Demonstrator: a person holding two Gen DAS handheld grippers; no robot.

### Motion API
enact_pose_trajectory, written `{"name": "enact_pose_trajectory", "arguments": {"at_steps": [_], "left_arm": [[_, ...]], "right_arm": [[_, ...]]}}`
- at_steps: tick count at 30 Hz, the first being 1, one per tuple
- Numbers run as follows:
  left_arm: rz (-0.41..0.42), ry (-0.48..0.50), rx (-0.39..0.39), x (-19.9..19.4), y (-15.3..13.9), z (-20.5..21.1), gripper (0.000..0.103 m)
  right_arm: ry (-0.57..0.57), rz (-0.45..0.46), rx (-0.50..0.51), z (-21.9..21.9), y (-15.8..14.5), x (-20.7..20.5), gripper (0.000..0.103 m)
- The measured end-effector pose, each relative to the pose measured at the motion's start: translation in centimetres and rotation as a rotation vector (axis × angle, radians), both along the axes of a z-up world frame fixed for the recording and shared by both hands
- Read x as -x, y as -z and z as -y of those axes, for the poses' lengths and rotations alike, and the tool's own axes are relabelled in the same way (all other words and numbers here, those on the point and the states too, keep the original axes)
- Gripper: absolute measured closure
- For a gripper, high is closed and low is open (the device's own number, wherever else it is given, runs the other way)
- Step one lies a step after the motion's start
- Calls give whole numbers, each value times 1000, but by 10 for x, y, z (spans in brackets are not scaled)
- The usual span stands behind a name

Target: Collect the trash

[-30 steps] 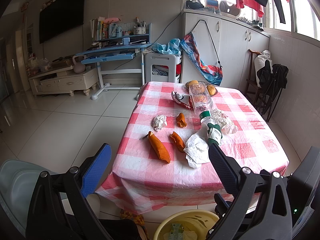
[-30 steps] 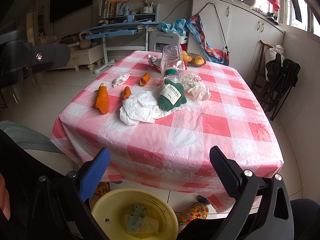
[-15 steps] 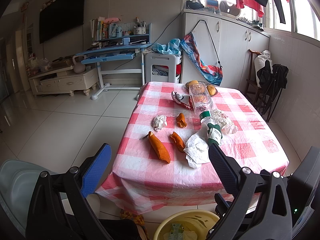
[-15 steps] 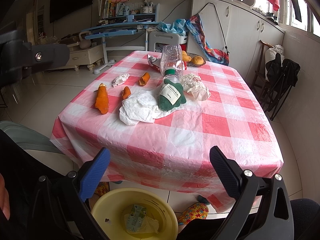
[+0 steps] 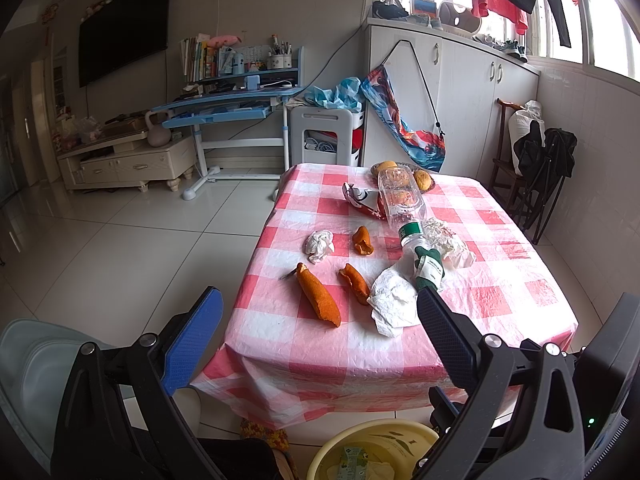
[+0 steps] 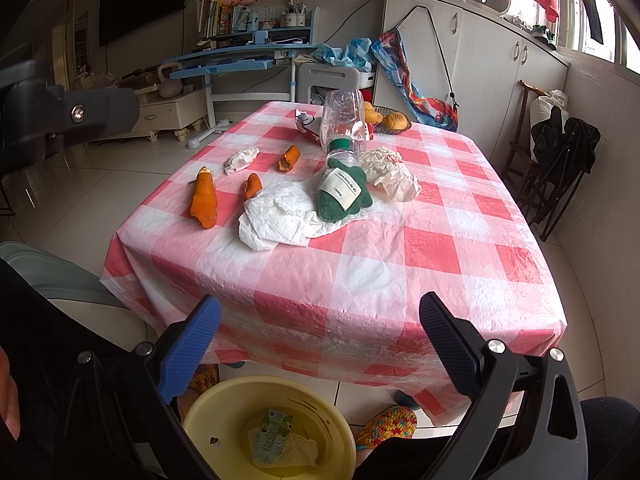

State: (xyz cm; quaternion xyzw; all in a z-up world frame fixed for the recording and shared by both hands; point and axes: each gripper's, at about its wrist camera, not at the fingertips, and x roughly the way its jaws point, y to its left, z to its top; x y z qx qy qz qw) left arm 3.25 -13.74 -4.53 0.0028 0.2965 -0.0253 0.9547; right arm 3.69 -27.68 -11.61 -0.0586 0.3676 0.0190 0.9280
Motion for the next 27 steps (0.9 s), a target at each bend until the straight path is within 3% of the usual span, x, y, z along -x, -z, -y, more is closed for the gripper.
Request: {"name": "enact_pose_trajectory", "arguments": {"at_steps": [27], "left_arm": [[0, 1, 0, 0, 0, 0, 9]], "right_arm": [[-2, -1, 5, -3, -1, 1, 8]]}}
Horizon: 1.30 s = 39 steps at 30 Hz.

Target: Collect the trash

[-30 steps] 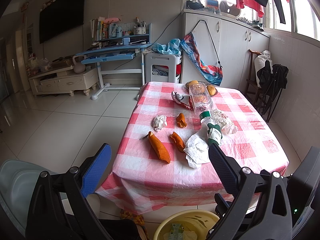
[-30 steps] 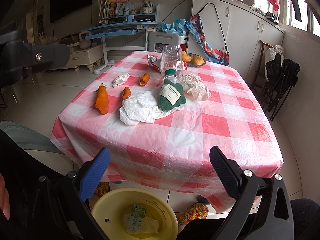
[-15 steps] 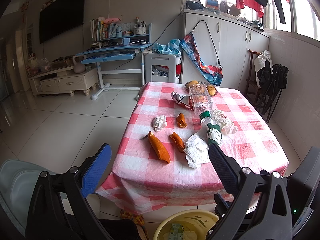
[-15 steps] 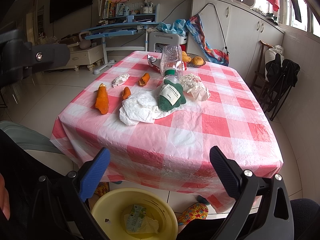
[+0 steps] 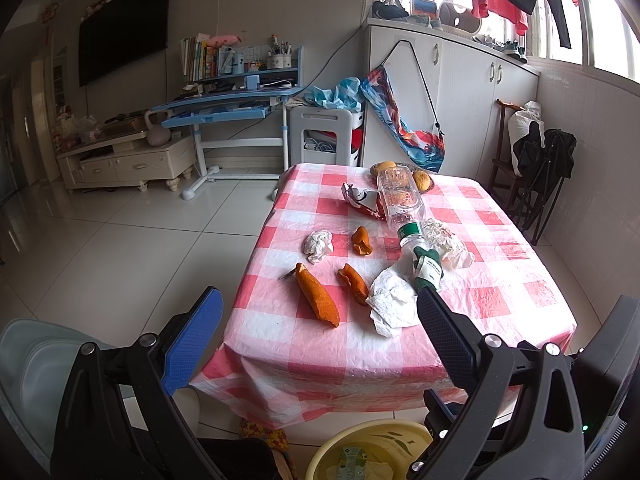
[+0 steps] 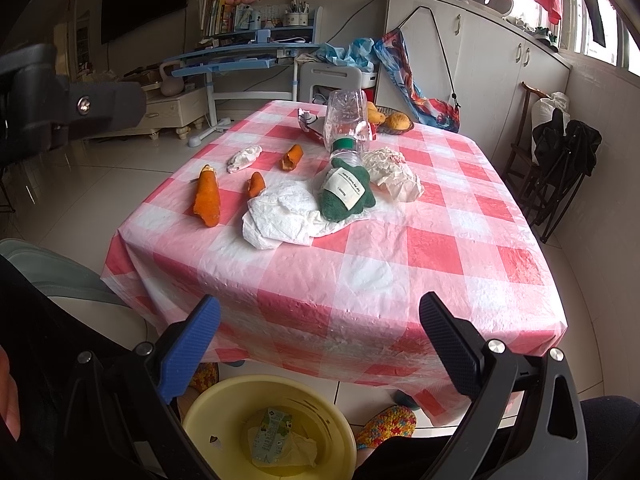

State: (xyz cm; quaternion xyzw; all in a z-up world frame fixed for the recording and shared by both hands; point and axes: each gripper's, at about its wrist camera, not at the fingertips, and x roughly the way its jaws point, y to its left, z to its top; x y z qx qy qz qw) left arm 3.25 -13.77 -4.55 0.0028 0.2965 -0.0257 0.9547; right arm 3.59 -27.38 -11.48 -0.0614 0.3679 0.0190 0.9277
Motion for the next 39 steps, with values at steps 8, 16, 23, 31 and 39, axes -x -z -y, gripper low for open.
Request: {"name": "enact_pose_trajectory", "arguments": {"at_steps": [8, 16, 23, 31, 39], "left_arm": [[1, -1, 0, 0, 0, 0, 9], [1, -1, 1, 0, 0, 0, 9], [1, -1, 1, 0, 0, 0, 9], [1, -1, 1, 0, 0, 0, 9], [1, -1, 1, 0, 0, 0, 9]], "right_arm": [[2, -1, -1, -1, 1, 0, 8], [2, -1, -1, -1, 0, 0, 8], [1, -3, -1, -2, 2, -1, 8], [2, -3, -1, -2, 2, 0, 8], [2, -4, -2, -2, 2, -1, 8]]}}
